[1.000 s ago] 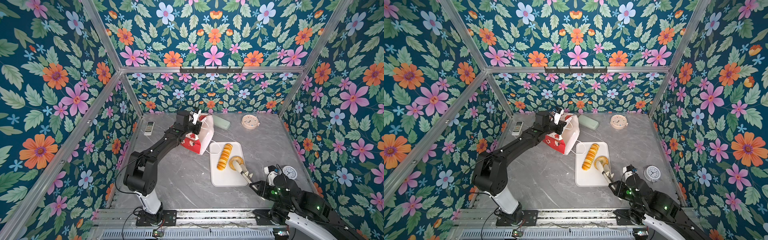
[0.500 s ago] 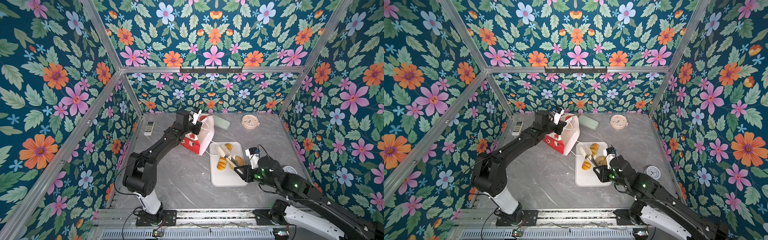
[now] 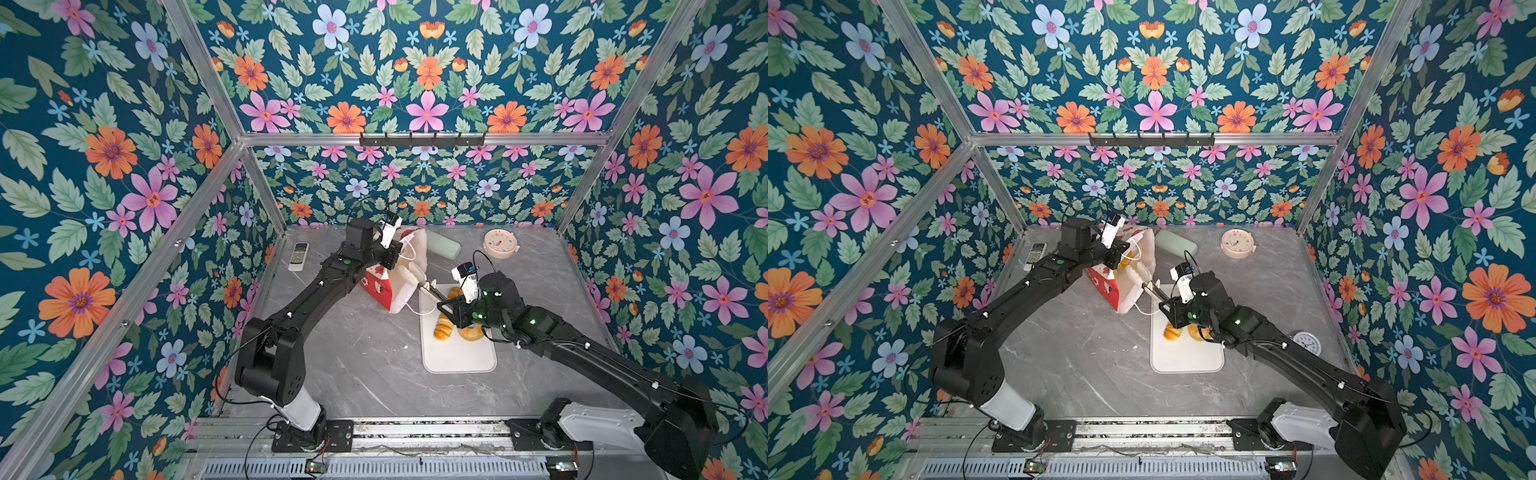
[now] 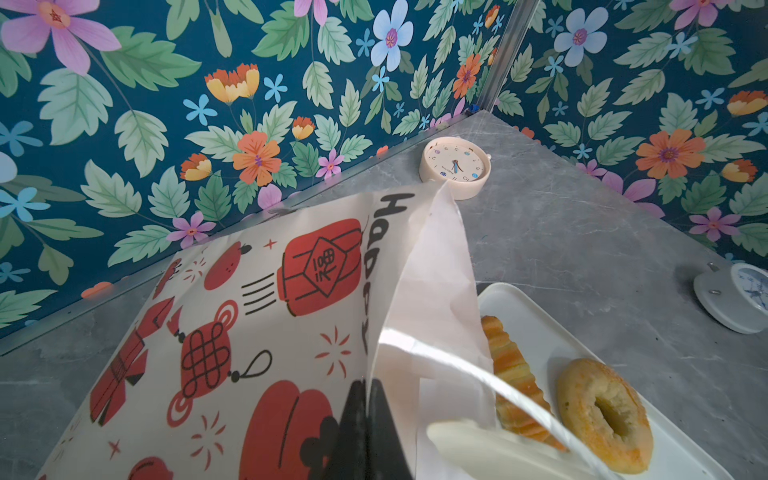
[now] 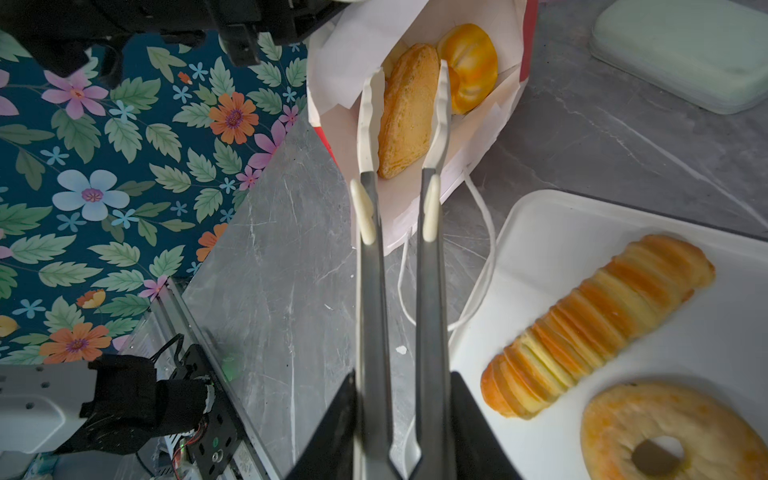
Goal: Take the fake bread out of the paper bag
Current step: 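Move the tongs with the right gripper into the bag opening held by the left gripper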
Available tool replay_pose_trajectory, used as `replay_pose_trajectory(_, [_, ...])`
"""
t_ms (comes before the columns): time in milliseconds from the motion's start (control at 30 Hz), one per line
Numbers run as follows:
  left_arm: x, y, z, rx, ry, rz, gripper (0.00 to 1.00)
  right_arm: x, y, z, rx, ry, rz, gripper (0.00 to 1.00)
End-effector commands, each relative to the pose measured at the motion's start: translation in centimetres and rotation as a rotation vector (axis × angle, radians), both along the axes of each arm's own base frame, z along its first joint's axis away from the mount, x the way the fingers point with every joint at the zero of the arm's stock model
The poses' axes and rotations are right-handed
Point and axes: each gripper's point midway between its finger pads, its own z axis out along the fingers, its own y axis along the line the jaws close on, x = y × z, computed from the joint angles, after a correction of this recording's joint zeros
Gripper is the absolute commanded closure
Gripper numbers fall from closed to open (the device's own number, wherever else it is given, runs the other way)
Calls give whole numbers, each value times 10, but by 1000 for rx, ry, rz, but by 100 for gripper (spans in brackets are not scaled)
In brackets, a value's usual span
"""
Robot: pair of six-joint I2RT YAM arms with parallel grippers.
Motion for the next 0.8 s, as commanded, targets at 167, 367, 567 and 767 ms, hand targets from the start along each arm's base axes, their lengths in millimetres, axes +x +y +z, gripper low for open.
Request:
replay_pose_trajectory(167, [1, -3, 10, 5, -27, -22, 100, 38, 38, 1, 46, -12, 57, 68])
replay_pose_trajectory(367, [4, -4, 5, 15, -11, -19, 100, 68, 38, -18, -62, -9, -5, 68])
replay_pose_trajectory(567, [7, -5, 1, 19, -5, -18, 100, 88, 30, -15, -186, -66, -45, 68])
replay_pose_trajectory(767, [10, -7, -2, 19, -5, -21, 100, 92, 25, -19, -273, -66, -36, 64])
